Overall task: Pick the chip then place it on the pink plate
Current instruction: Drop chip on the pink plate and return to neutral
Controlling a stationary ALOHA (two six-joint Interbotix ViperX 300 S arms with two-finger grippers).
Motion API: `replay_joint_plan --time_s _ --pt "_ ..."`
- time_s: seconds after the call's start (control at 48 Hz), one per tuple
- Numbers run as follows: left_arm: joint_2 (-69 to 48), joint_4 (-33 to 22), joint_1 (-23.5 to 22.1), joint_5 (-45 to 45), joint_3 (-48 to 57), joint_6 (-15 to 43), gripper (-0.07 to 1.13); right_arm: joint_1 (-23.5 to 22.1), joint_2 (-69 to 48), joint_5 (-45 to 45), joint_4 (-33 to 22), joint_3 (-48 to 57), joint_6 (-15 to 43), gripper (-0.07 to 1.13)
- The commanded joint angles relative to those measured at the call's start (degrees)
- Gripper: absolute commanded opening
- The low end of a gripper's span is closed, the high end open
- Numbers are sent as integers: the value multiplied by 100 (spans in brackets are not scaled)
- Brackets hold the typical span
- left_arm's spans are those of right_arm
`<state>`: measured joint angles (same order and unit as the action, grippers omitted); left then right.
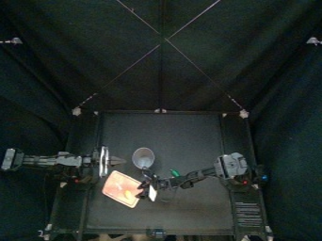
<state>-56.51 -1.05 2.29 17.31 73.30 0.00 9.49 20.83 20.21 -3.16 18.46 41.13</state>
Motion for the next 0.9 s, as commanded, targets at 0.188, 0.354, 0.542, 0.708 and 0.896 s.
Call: replay_joint_plan --time_s 0.188,0.354,0.542,0.708,0.896 --pt "9 9 18 18 -105 18 5 -62 -1521 1670 -554 1740 -26 90" --pt "9 18 26 18 -79 18 5 -308 -2101 1925 -642 2558 -158 90" --pt "9 44 26 18 -44 26 4 -958 -2883 1951 -659 3331 -483 90" --pt "9 62 26 18 -26 26 5 -1687 -3735 1951 -993 3858 -984 90" --pt "9 123 18 35 -44 26 4 -2004 -4500 1960 -1371 4184 -1793 90"
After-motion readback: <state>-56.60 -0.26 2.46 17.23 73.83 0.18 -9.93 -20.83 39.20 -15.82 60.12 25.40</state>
